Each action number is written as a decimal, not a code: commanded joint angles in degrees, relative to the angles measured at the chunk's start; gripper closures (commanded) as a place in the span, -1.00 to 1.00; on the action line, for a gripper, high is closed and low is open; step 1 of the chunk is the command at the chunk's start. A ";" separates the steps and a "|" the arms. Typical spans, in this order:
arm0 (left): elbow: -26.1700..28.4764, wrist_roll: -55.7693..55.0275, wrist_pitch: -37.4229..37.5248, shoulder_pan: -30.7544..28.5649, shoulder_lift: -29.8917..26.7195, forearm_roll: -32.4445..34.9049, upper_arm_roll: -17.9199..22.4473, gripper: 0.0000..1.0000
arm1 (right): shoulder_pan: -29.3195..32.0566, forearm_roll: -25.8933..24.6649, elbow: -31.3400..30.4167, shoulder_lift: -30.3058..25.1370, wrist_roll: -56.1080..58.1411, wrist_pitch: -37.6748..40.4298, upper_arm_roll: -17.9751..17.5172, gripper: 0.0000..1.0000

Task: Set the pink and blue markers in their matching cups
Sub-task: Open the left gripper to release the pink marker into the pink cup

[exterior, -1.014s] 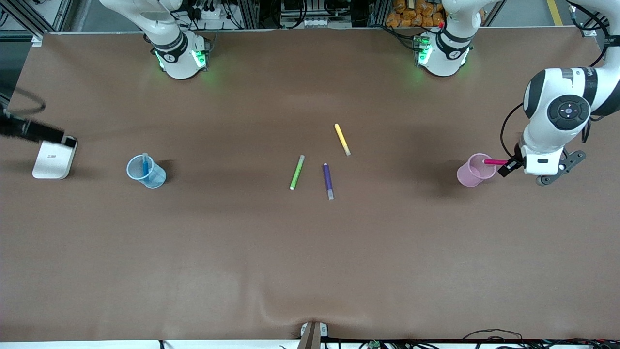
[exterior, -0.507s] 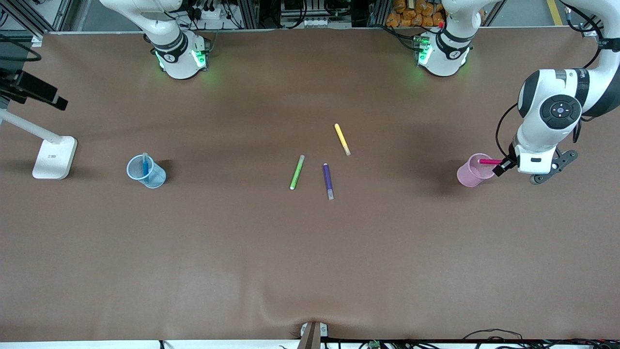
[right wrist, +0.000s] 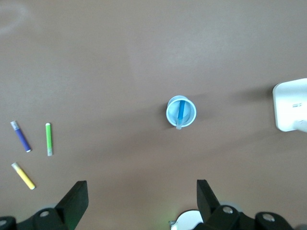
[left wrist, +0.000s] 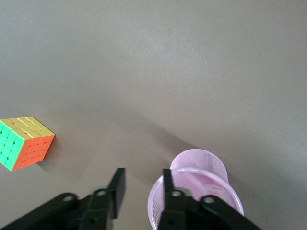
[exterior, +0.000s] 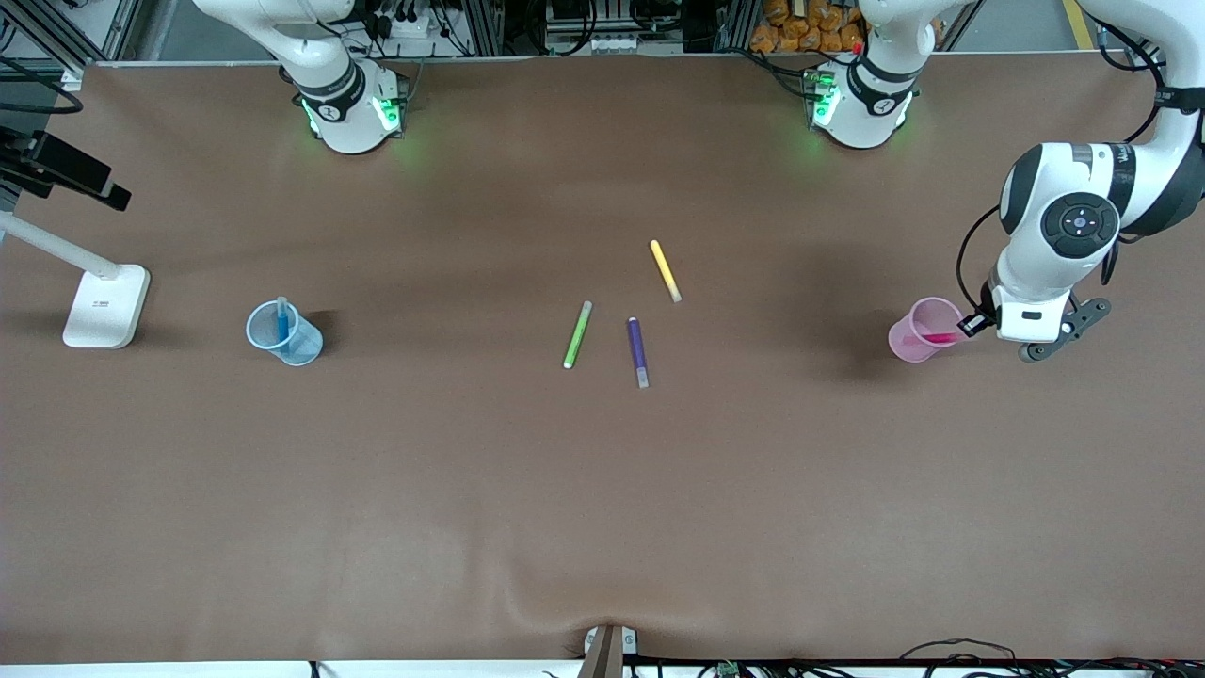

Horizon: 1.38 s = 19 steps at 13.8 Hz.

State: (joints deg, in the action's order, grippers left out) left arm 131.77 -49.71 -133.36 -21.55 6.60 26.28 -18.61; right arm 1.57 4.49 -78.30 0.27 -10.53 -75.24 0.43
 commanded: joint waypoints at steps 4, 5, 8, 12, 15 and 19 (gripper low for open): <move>-0.37 -0.12 0.20 -0.60 -1.23 1.76 -0.73 -1.00 | -0.42 -5.72 -1.59 -1.77 7.37 -0.79 -1.22 -1.00; -0.98 0.92 0.81 -0.60 -1.50 1.67 -0.73 -1.00 | -0.34 -5.81 -1.16 -1.59 7.45 -0.70 -1.22 -1.00; -3.44 4.09 4.41 -0.51 -2.55 0.98 -1.16 -1.00 | -0.51 -6.07 -0.54 -1.42 6.67 -0.70 -1.66 -1.00; -8.36 5.15 10.12 -0.42 -2.73 0.79 -3.79 -1.00 | -0.34 -5.02 -0.45 -1.42 7.27 -0.70 -1.66 -1.00; -11.35 8.83 12.50 -0.34 -2.38 0.71 -5.03 -1.00 | 0.01 -5.72 -0.45 -1.42 7.54 -0.79 -1.49 -1.00; -16.44 10.94 17.32 -0.16 -1.94 -4.64 -6.61 -1.00 | 0.45 -5.81 -0.45 -1.51 7.45 -0.61 -1.40 -1.00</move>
State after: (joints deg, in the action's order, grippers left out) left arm 118.72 -40.98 -120.26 -21.50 4.56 24.25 -23.79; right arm 1.64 -0.25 -78.19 0.04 -3.87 -75.81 -0.76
